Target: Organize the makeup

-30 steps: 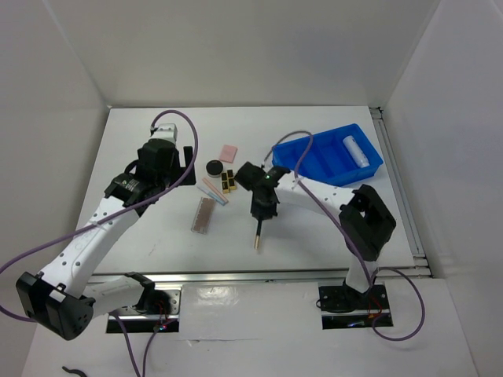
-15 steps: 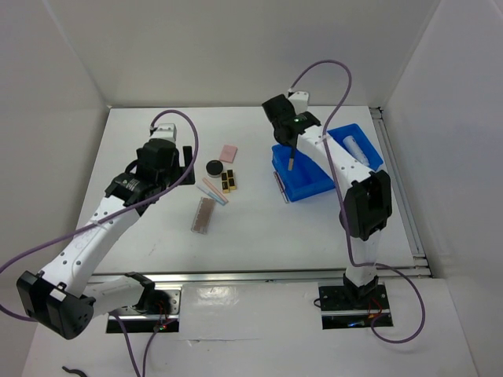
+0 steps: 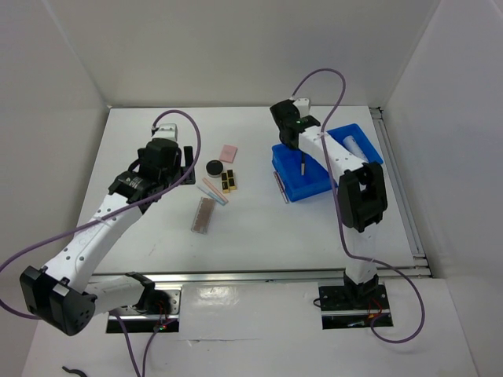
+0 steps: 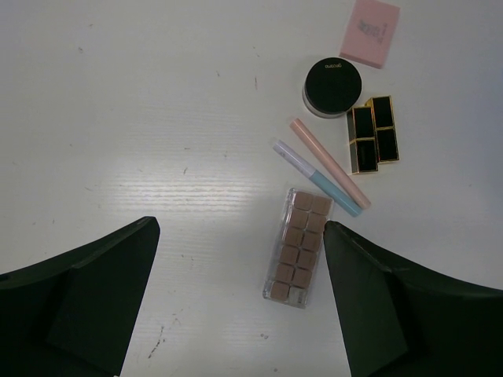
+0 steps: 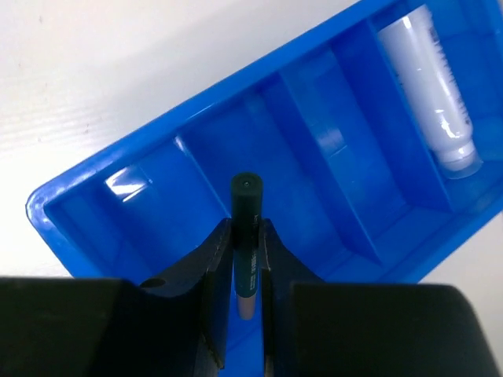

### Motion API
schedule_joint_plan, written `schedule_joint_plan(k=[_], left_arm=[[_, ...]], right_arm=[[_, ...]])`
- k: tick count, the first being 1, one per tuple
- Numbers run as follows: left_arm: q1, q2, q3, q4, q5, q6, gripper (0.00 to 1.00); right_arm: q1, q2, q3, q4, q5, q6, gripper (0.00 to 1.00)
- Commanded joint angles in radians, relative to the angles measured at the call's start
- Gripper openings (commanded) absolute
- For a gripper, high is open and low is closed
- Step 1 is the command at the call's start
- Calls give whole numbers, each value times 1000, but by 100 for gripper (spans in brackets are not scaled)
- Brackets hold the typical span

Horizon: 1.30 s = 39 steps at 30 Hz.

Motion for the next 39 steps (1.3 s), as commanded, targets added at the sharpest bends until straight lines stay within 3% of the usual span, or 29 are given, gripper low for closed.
schedule_joint_plan(k=[1, 3, 4, 7, 8, 10, 11, 12, 13, 16, 18, 24, 28, 39], left_arm=[[-4, 2, 28, 15, -20, 21, 100], [-4, 2, 28, 15, -20, 21, 100], [-4, 2, 38, 15, -20, 21, 100], [-4, 2, 38, 15, -20, 21, 100], [-4, 2, 38, 15, -20, 21, 100], [-4, 2, 38, 15, -10, 21, 100], [-4, -7, 38, 15, -10, 21, 100], [-4, -7, 38, 15, -10, 12, 100], [-4, -7, 38, 15, -10, 12, 100], [-4, -18, 28, 15, -10, 12, 100], [-4, -18, 19, 15, -10, 3, 100], [-4, -29, 19, 15, -10, -6, 100], [-4, -38, 8, 15, -10, -6, 100], [-4, -47, 8, 15, -10, -6, 100]], right_arm=[[28, 12, -15, 50, -31, -24, 15], [42, 24, 0, 35, -40, -34, 28], [51, 24, 13, 35, -40, -43, 58], [63, 11, 80, -4, -40, -54, 78], [63, 0, 109, -13, -40, -54, 80], [63, -34, 120, -13, -58, -54, 77], [63, -77, 120, -13, -67, -54, 68], [63, -101, 96, -2, -107, -45, 41], [63, -126, 80, 10, -133, -44, 29], [63, -196, 7, 10, -275, -12, 9], [96, -220, -67, 1, -342, -1, 9], [174, -233, -248, -2, -492, 40, 22], [185, -192, -260, -2, -483, 49, 30], [134, 33, -101, -45, -287, 20, 30]])
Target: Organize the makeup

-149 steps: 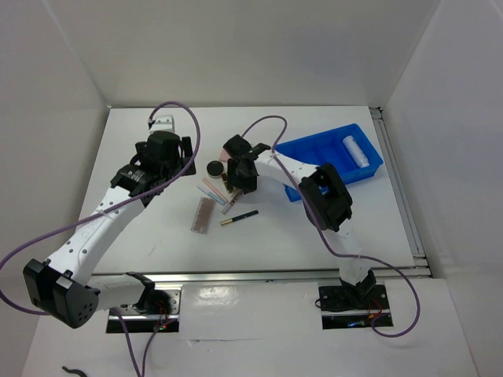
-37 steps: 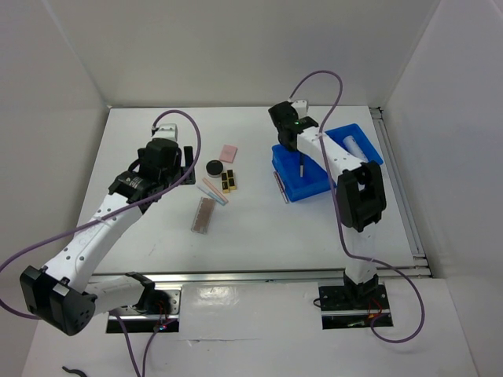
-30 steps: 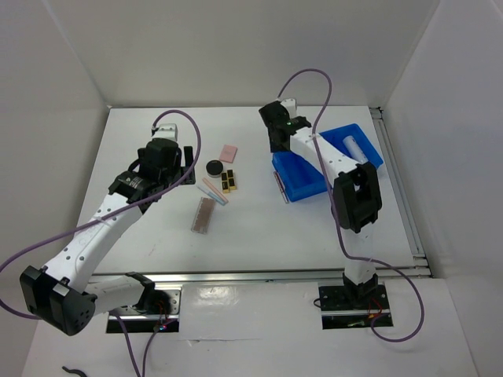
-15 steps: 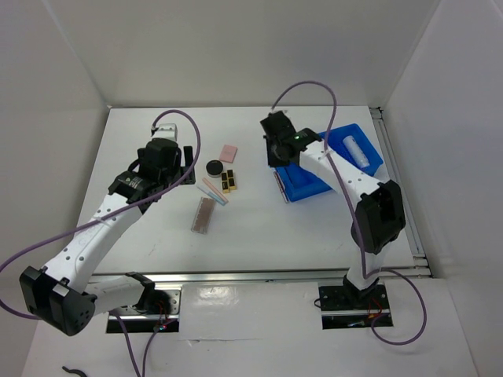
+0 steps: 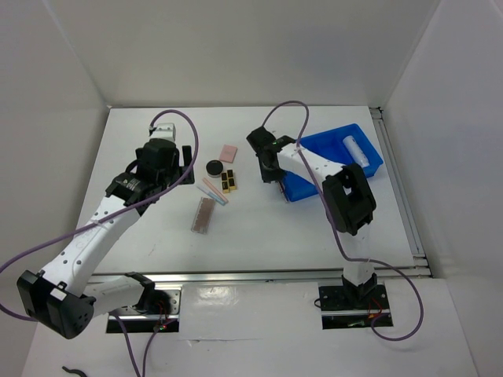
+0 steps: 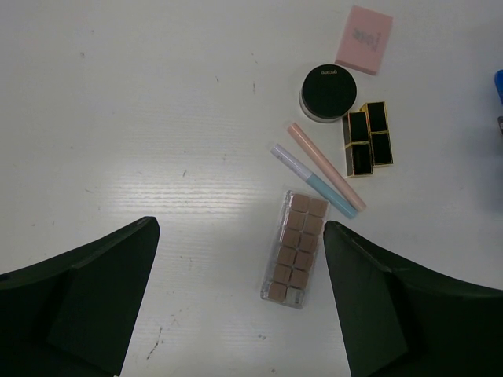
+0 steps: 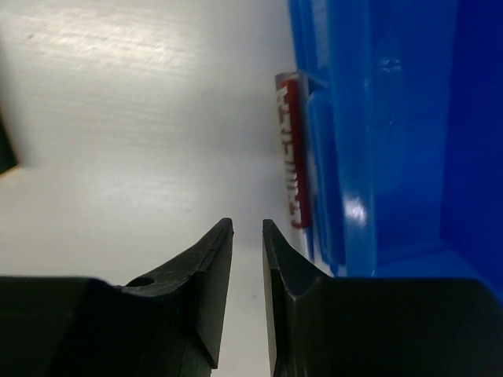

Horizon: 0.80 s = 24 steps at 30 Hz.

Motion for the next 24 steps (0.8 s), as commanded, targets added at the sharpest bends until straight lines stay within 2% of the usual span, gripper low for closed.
schedule_joint_plan(k=[1, 2, 5, 9, 24], left_arm=[[-4, -28, 8, 6, -10, -2, 100], [-4, -28, 8, 6, -10, -2, 100], [-4, -28, -1, 6, -20, -2, 100], [-4, -28, -1, 6, -29, -2, 100], [-4, -28, -1, 6, -29, -2, 100]], right_arm=[[-49, 43, 83, -28, 96, -8, 31], [-49, 43, 83, -28, 96, -8, 31], [-75, 65, 95, -18, 96, -17, 41], [-75, 74, 86, -7, 85, -17, 48], [-84, 92, -76, 79, 22, -8, 48]])
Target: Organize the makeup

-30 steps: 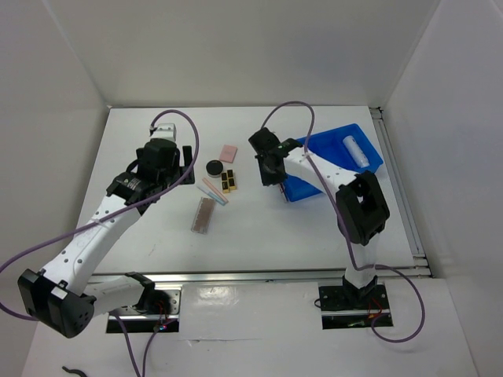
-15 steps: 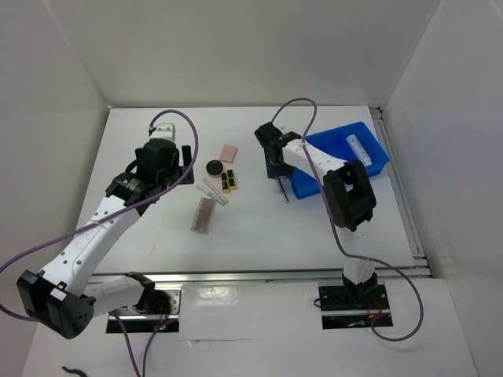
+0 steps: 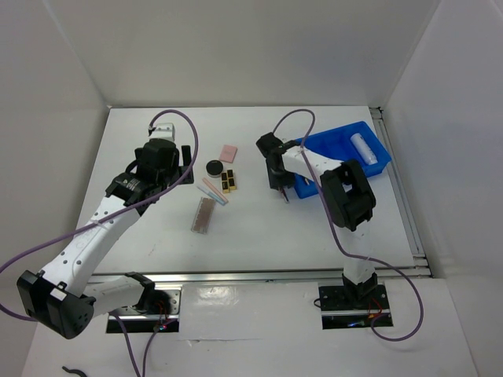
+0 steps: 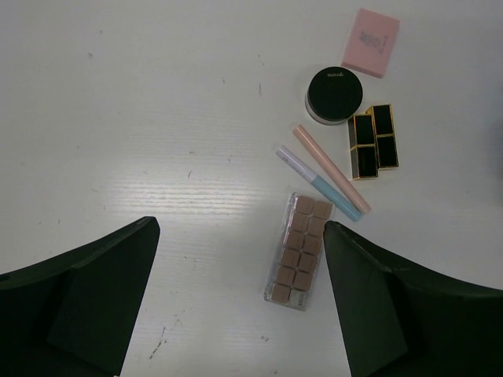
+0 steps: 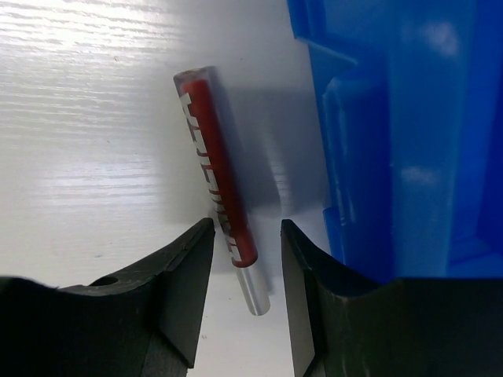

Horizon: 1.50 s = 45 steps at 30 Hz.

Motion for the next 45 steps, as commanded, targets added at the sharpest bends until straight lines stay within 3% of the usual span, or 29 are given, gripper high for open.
schedule_joint_plan(k=[1, 7, 13, 16, 20, 25, 30, 38, 42, 45], left_arm=[[-4, -26, -1, 6, -12, -2, 100], [-4, -26, 8, 6, -21, 7, 100], [-4, -26, 18, 6, -21, 7, 100], [-4, -26, 27, 6, -30, 16, 100], [-4, -26, 27, -3, -31, 16, 100], [-4, -26, 36, -3, -31, 7, 100], [-4, -26, 27, -3, -21, 7, 100], [-4, -17, 27, -3, -21, 7, 100], [-4, -8, 27, -3, -21, 7, 100], [-4, -8, 27, -3, -21, 7, 100]], right_arm=[[-6, 22, -29, 57, -9, 3, 47], [6, 32, -60, 109, -118, 12, 41], [72, -14, -79, 146, -156, -27, 10], [91, -77, -31, 146, -124, -62, 7], [91, -165, 36, 135, -29, -101, 7], [-1, -248, 75, 124, 74, -145, 7], [-116, -257, 44, 137, 83, -155, 7], [-173, -225, -10, 164, 94, -173, 9], [-173, -185, 0, 164, 85, -173, 17], [-173, -174, 23, 155, 85, -164, 41]])
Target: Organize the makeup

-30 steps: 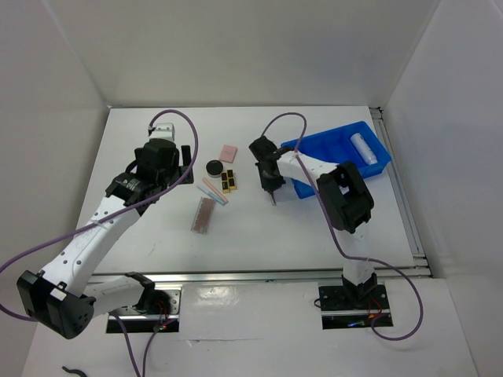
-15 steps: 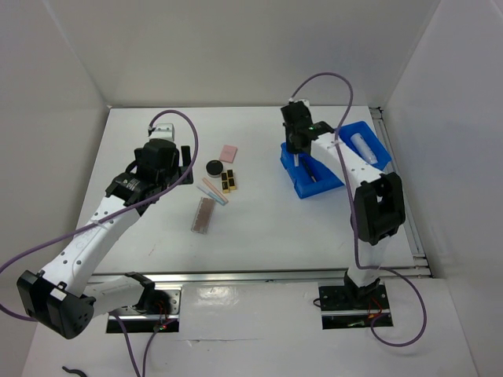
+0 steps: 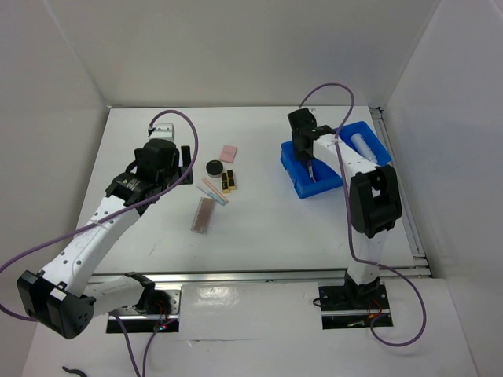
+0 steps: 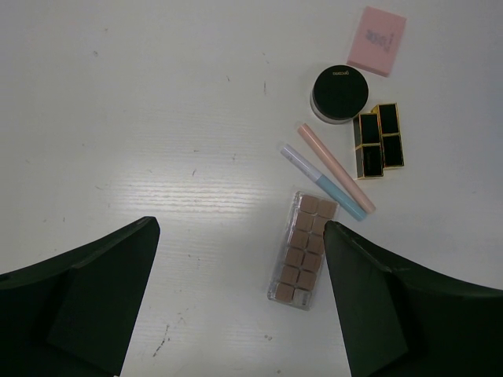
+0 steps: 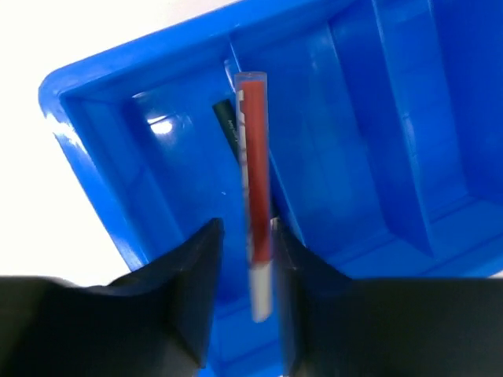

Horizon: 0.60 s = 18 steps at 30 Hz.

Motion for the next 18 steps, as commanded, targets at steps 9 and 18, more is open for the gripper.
schedule_joint_plan(k=[9, 18], left_arm=[[-4, -8, 26, 5, -11, 5, 100], [-4, -8, 36, -82, -179, -162, 100]], right_arm=[[94, -43, 131, -13, -11, 9, 51], [381, 129, 318, -75, -196, 91, 50]])
